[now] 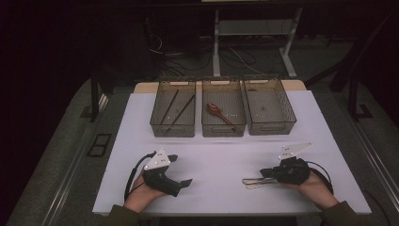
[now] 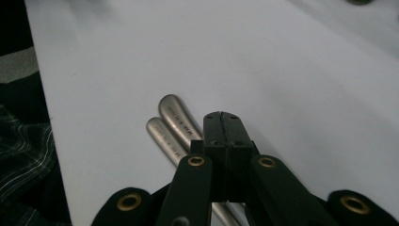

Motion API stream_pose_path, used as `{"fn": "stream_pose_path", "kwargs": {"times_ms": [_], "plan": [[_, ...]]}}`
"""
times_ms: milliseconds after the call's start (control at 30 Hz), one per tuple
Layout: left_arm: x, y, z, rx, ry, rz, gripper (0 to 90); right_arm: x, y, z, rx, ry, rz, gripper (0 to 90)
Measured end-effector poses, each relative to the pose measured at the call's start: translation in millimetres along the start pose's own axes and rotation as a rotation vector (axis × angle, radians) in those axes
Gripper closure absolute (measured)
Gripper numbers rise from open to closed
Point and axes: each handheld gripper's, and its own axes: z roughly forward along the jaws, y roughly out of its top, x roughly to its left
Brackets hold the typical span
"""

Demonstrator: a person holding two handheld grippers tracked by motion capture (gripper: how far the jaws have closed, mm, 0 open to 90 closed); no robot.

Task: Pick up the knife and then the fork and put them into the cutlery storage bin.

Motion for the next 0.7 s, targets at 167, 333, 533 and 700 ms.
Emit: {"fn": "stream_pose_path", "kwargs": {"times_ms": [167,333,533,700], "plan": [[0.1,-0.2,-0.2,0.004,-0.001,0.000,0.0,6.5,0.9,5.0,0.004,0.026,-0.023,88.6],[-0.2,-0.1,-0.1,0.004,-0.002,0.000,0.0,13.4,2.1,13.1,0.021,0.047,-0.058,88.7],[-0.5,-0.3,0.7,0.002,-0.003,0.001,0.0,22.1,5.9,25.1,0.038,0.058,-0.085,88.7],[-0.2,-0.4,0.5,0.003,-0.004,0.001,0.0,25.0,6.8,31.7,0.055,0.057,-0.110,88.8]]}}
